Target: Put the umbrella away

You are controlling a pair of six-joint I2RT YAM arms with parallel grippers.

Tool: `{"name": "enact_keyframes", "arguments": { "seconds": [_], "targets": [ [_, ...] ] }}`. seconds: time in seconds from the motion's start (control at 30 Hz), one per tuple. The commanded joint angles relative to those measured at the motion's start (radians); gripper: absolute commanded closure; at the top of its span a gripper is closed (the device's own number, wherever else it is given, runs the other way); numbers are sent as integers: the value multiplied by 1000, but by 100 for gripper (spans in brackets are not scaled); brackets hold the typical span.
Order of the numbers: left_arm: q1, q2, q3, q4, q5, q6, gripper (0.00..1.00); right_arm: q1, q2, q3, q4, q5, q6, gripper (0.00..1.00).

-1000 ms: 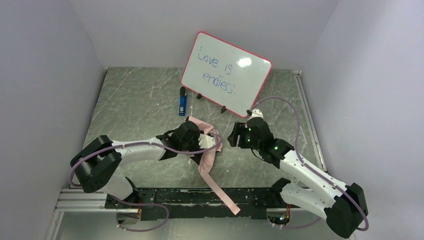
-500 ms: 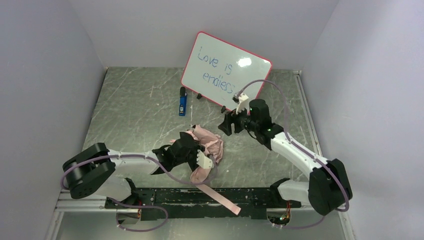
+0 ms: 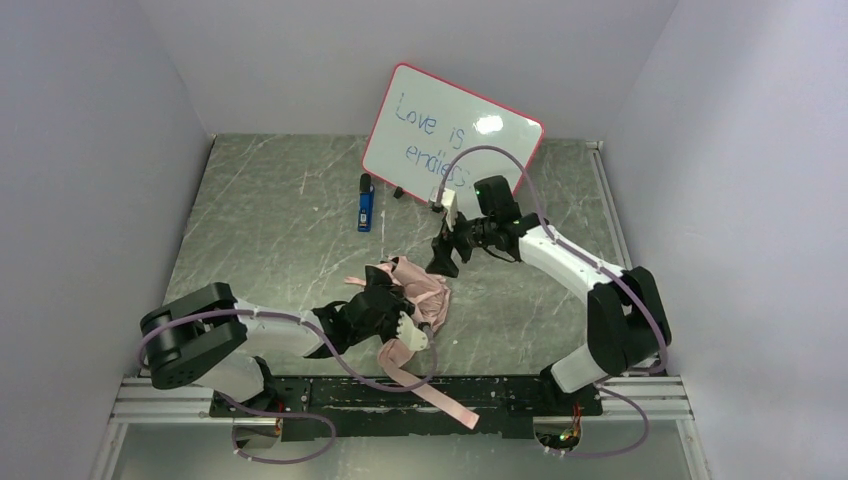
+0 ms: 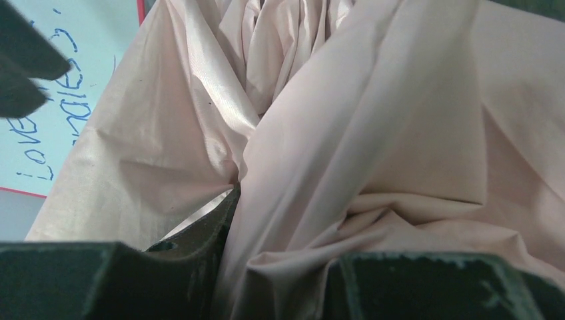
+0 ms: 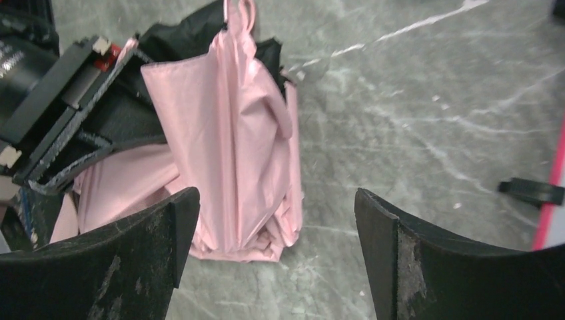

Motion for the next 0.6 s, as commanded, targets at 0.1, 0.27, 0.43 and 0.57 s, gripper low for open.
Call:
{"name": "enact_keyframes", "arguments": {
  "seconds": [0.1, 0.27, 0.43, 0.57],
  "targets": [
    [-23, 37, 1, 25, -4, 8, 95, 20, 27, -21, -110, -72, -135, 9],
    [-33, 35, -8, 34, -1, 15, 95, 37, 113, -15, -104, 1, -148, 8],
    [-42, 36, -16, 44, -9, 20, 95, 92, 245, 48, -177, 61, -181, 6],
    [-45, 39, -15, 44, -10, 18, 95, 146, 320, 68, -210, 102, -186, 4]
  ]
}}
